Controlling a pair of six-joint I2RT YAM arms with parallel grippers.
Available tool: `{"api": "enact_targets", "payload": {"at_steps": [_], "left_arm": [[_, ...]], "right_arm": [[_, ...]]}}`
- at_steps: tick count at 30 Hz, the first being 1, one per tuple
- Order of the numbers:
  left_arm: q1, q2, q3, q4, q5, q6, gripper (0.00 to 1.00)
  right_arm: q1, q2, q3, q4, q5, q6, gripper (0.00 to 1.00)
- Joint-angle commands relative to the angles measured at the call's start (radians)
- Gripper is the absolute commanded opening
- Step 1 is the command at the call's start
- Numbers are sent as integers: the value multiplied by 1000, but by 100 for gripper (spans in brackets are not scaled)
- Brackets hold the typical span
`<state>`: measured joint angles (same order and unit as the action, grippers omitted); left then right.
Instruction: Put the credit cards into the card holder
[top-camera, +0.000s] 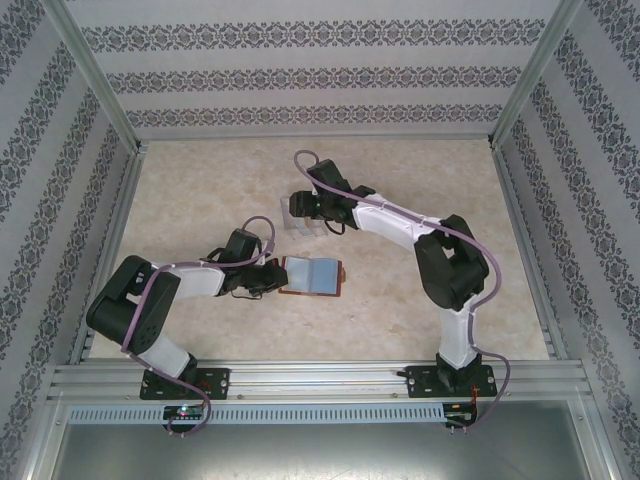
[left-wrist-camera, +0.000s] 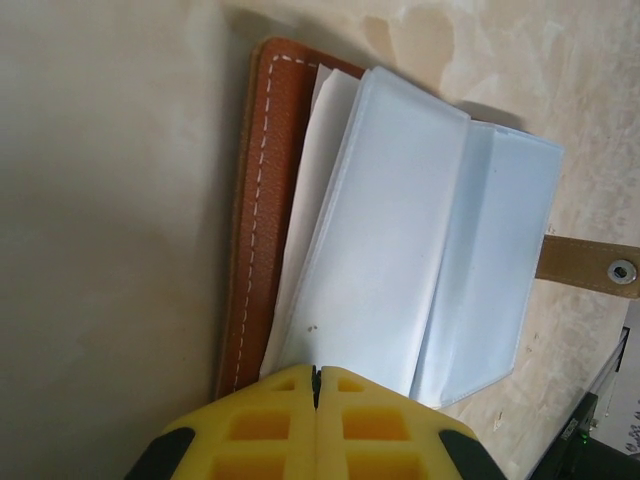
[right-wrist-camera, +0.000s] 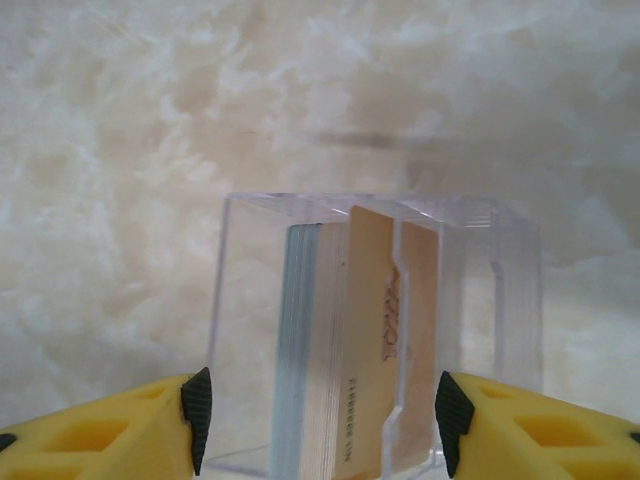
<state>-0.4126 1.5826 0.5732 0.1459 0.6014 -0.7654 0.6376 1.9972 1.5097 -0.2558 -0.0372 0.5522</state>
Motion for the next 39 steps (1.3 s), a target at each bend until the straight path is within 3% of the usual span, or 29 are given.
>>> {"api": "enact_targets", "payload": {"at_steps": [1, 4, 13, 27, 39], "left_arm": [[-10, -7, -20, -47, -50, -13, 0], [-10, 8, -12, -44, -44, -11, 0], [-14, 3, 1, -60, -49, -13, 0], [-15, 16, 5, -57, -51, -20, 0], [-18, 38, 5, -50, -45, -20, 0]], "right_arm": [[35, 49, 85, -94, 101, -78, 67], [61, 108, 173, -166, 201, -124, 70], [80, 212, 304, -283, 316, -143, 71], [86, 192, 309, -345, 455, -196, 57], [84, 164, 306, -358, 532, -253, 55]]}}
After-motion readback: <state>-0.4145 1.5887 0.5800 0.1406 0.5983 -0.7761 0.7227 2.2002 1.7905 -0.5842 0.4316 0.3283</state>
